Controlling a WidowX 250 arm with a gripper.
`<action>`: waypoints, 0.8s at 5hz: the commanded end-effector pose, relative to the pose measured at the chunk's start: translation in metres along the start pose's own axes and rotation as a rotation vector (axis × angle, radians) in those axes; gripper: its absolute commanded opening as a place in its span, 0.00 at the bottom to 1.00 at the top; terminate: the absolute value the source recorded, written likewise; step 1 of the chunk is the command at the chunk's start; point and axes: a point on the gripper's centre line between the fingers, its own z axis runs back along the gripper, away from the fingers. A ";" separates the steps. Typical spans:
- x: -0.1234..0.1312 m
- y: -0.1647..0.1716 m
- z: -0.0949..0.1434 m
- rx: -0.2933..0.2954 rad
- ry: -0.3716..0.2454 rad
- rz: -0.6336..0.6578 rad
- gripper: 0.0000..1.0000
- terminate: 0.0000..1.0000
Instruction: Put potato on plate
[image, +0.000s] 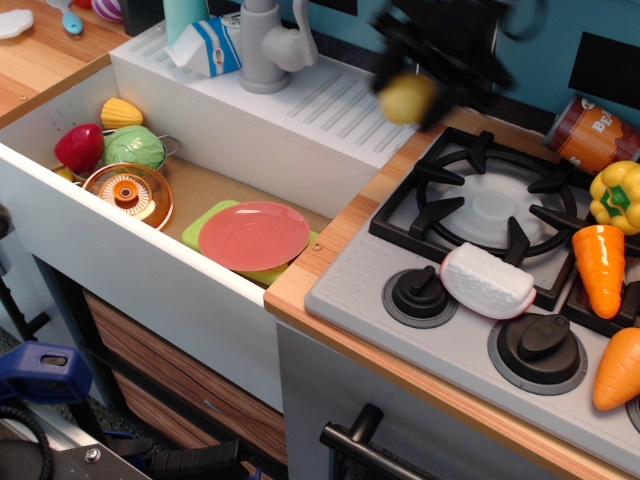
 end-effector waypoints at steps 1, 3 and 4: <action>-0.028 0.037 -0.017 -0.019 -0.070 0.082 0.00 0.00; -0.052 0.044 -0.071 -0.136 -0.115 0.059 0.00 0.00; -0.051 0.039 -0.094 -0.189 -0.153 0.052 0.00 0.00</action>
